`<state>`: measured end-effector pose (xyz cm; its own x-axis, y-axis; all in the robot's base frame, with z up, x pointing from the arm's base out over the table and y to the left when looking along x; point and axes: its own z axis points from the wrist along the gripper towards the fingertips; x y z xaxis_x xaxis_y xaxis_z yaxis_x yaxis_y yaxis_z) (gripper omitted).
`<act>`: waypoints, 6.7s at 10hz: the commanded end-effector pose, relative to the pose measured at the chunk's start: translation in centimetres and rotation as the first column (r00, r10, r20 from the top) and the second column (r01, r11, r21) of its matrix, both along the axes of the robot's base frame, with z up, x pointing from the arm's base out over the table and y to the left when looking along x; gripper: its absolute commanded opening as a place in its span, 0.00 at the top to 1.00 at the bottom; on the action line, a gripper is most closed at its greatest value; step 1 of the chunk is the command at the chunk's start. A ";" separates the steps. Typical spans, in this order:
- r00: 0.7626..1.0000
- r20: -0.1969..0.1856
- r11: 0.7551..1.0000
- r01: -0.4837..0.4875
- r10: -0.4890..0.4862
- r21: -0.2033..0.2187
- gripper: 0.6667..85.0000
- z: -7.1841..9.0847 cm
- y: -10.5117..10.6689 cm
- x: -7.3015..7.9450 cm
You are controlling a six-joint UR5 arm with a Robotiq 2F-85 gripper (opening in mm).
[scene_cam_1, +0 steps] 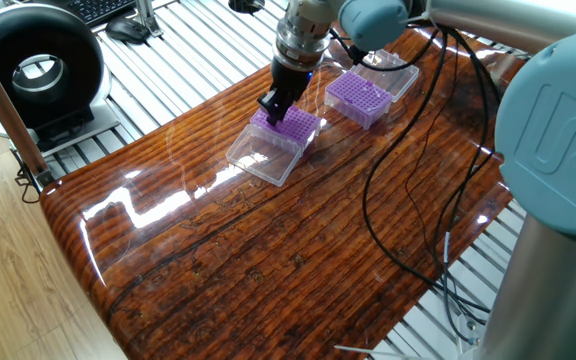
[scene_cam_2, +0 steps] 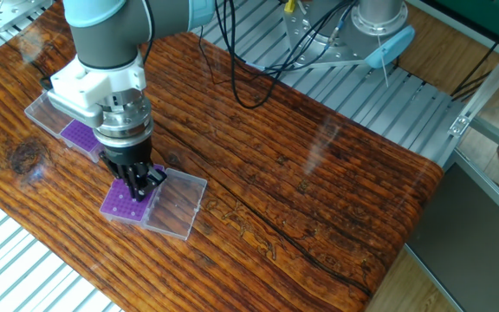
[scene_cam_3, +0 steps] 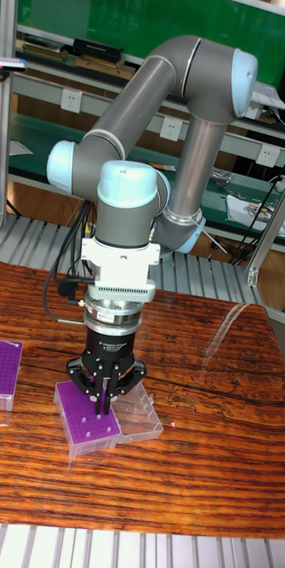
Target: Transfer all small pipette tips from one holder to another
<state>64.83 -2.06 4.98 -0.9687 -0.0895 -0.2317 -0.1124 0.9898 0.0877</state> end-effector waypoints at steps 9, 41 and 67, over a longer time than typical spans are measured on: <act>1.000 0.005 1.000 0.001 -0.001 0.011 0.76 0.2 0.1 1.1; 1.000 0.013 0.999 -0.019 0.019 0.026 0.83 0.2 -0.6 1.0; 1.000 0.006 1.000 -0.021 0.021 -0.005 0.77 -0.3 -0.9 0.9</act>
